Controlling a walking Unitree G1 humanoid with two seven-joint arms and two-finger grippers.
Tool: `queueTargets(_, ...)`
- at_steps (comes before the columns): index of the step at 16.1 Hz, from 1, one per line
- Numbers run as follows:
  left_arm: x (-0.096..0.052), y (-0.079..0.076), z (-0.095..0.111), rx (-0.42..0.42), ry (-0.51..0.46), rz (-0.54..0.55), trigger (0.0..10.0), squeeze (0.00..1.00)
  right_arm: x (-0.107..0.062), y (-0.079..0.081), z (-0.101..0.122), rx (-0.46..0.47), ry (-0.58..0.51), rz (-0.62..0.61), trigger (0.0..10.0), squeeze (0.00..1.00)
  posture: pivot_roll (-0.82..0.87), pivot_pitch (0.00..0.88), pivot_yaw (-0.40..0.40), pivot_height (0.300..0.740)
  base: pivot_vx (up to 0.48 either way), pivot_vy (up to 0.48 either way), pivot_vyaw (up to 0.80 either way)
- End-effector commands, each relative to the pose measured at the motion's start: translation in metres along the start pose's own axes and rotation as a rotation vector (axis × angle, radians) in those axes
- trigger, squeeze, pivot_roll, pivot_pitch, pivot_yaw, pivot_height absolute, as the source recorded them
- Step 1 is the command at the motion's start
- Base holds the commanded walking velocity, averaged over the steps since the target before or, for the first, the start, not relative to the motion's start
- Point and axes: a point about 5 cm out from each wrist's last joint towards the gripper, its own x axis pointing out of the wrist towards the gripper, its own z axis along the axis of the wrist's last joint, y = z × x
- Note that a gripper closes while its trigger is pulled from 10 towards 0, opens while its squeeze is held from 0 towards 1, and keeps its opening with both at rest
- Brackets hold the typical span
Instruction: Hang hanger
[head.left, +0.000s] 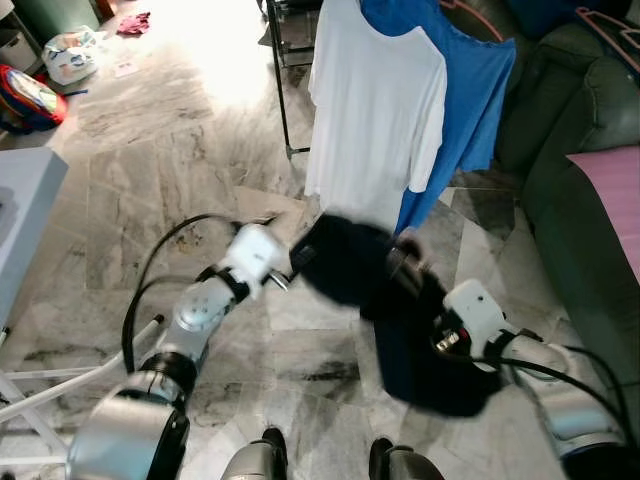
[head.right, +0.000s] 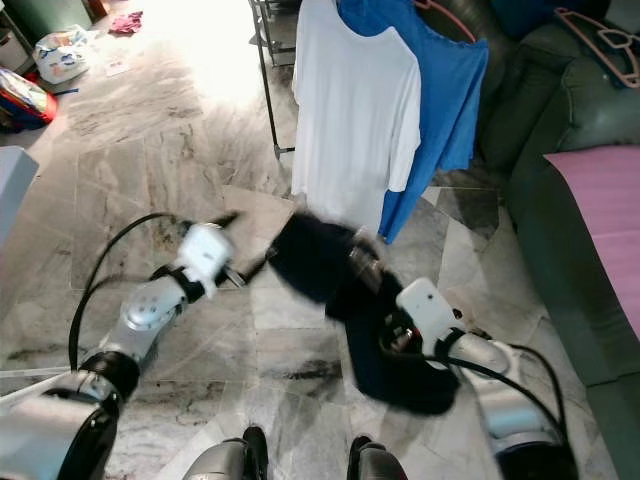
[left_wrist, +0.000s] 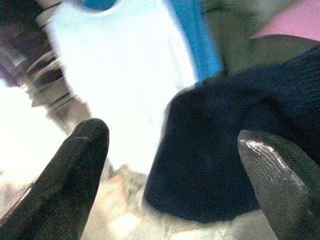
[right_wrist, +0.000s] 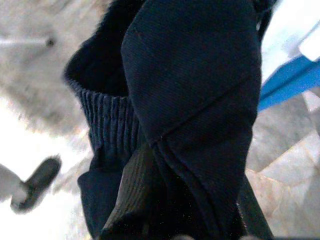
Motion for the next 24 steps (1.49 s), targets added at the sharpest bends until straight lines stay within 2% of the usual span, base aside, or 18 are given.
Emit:
queueTargets(1, -0.012, 0.007, -0.015, -0.084, 0.057, 0.173, 10.0, 1.00, -0.002, -0.006, 0.007, 0.047, -0.055, -0.106, 0.0, 0.00, -0.10, 0.207, 0.068, 0.740, 0.000, 0.000, 0.00)
queueTargets(3, -0.022, 0.011, -0.029, -0.188, 0.127, 0.366, 10.0, 1.00, -0.002, -0.008, 0.011, 0.122, -0.113, -0.229, 0.0, 0.00, -0.09, 0.196, 0.056, 0.740, 0.000, 0.000, 0.00)
queueTargets(4, -0.022, 0.010, -0.030, -0.204, 0.130, 0.374, 10.0, 0.36, -0.002, -0.008, 0.011, 0.146, -0.124, -0.258, 0.0, 0.00, -0.09, 0.191, 0.050, 0.740, 0.000, 0.000, 0.00)
queueTargets(5, -0.022, 0.010, -0.031, -0.215, 0.130, 0.389, 10.0, 0.00, -0.001, -0.008, 0.012, 0.156, -0.134, -0.275, 0.0, 0.00, -0.09, 0.188, 0.048, 0.740, 0.000, 0.000, 0.00)
queueTargets(6, -0.018, 0.008, -0.028, -0.269, 0.114, 0.419, 10.0, 0.00, 0.000, -0.006, 0.015, 0.171, -0.152, -0.334, 0.0, 0.00, -0.08, 0.178, 0.044, 0.740, 0.000, 0.000, 0.00)
queueTargets(7, -0.014, 0.006, -0.024, -0.275, 0.094, 0.427, 10.0, 0.00, 0.000, -0.006, 0.017, 0.178, -0.166, -0.374, 0.0, 0.00, -0.08, 0.174, 0.043, 0.740, 0.000, 0.000, 0.00)
queueTargets(8, -0.012, 0.004, -0.020, -0.280, 0.074, 0.427, 10.0, 0.00, 0.001, -0.004, 0.019, 0.193, -0.179, -0.381, 0.7, 0.00, -0.08, 0.169, 0.041, 0.740, 0.000, 0.000, 0.00)
queueTargets(9, -0.008, 0.000, -0.017, -0.285, 0.059, 0.421, 10.0, 0.00, 0.002, -0.001, 0.023, 0.202, -0.194, -0.383, 8.7, 0.00, -0.08, 0.164, 0.041, 0.740, 0.000, 0.000, 0.00)
queueTargets(10, -0.007, -0.001, -0.016, -0.285, 0.054, 0.419, 10.0, 0.00, 0.002, 0.001, 0.025, 0.200, -0.206, -0.375, 8.7, 0.00, -0.08, 0.159, 0.041, 0.740, 0.000, 0.000, 0.00)
queueTargets(11, -0.005, -0.003, -0.014, -0.297, 0.045, 0.404, 10.0, 0.00, 0.003, 0.003, 0.028, 0.201, -0.218, -0.367, 10.0, 0.00, -0.08, 0.157, 0.040, 0.740, 0.259, 0.000, 0.00)
queueTargets(16, 0.001, -0.007, -0.010, -0.313, 0.042, 0.379, 10.0, 0.00, 0.004, 0.006, 0.037, 0.208, -0.254, -0.379, 10.0, 0.00, -0.10, 0.146, 0.042, 0.740, 0.398, 0.000, 0.09)
queueTargets(19, 0.003, -0.009, -0.009, -0.315, 0.040, 0.373, 10.0, 0.00, 0.003, 0.003, 0.037, 0.210, -0.254, -0.391, 10.0, 0.00, -0.10, 0.143, 0.044, 0.740, 0.458, 0.000, 0.48)
queueTargets(24, 0.004, -0.009, -0.008, -0.318, 0.041, 0.367, 10.0, 0.00, 0.003, 0.003, 0.037, 0.215, -0.253, -0.385, 10.0, 0.00, -0.10, 0.143, 0.046, 0.740, 0.474, 0.000, 0.00)
